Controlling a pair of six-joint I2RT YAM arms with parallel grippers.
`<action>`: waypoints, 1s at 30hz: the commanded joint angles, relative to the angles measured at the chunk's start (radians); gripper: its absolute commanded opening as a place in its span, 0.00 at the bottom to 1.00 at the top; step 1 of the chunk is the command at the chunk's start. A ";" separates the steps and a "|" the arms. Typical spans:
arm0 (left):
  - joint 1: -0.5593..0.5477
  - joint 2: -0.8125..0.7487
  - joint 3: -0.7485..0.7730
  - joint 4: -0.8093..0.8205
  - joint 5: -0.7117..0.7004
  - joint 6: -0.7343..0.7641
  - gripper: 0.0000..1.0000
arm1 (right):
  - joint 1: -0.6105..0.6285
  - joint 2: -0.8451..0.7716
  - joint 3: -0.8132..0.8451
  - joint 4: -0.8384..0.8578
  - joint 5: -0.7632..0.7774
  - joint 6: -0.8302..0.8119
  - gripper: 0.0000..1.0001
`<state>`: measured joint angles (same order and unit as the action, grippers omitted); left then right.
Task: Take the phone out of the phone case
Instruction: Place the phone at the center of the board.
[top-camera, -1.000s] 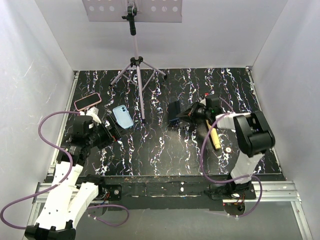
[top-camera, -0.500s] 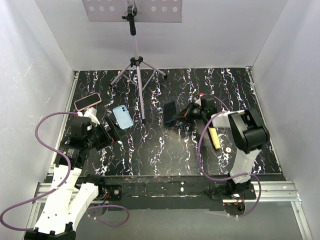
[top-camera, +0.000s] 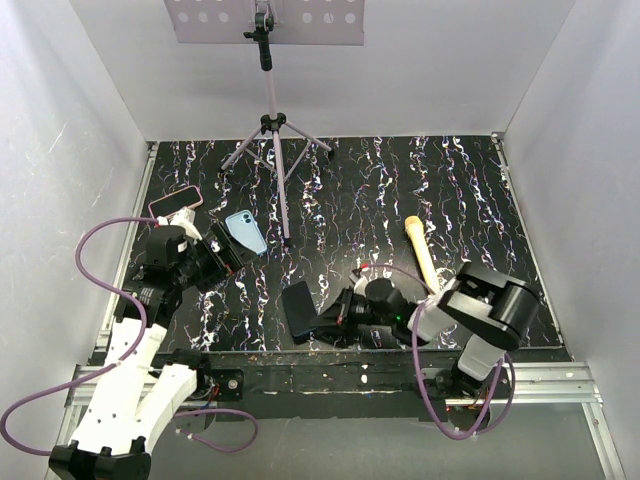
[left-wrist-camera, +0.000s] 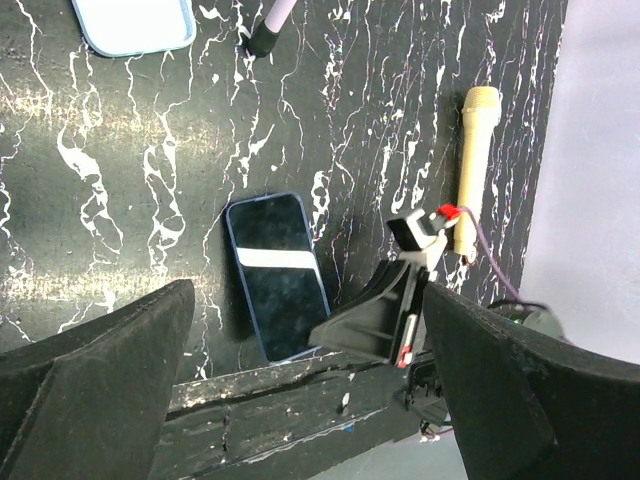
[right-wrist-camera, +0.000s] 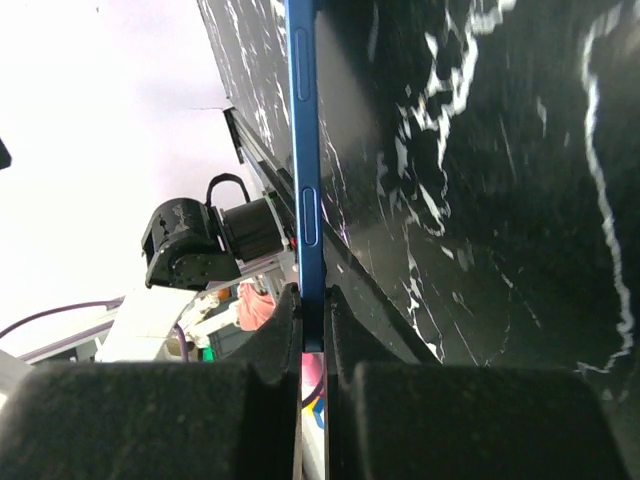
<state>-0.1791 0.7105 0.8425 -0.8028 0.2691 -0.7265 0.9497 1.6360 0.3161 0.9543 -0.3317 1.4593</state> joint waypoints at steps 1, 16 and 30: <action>-0.003 -0.008 0.023 0.028 -0.001 -0.008 0.98 | 0.136 0.117 -0.052 0.250 0.215 0.223 0.02; -0.003 -0.031 -0.014 0.037 0.002 -0.036 0.98 | 0.210 0.154 0.063 0.063 0.217 0.254 0.08; -0.005 -0.040 0.001 0.021 0.001 -0.024 0.98 | 0.192 0.255 0.279 -0.132 -0.006 0.188 0.25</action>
<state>-0.1791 0.6777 0.8322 -0.7776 0.2699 -0.7620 1.1435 1.8614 0.5285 0.9295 -0.2535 1.6711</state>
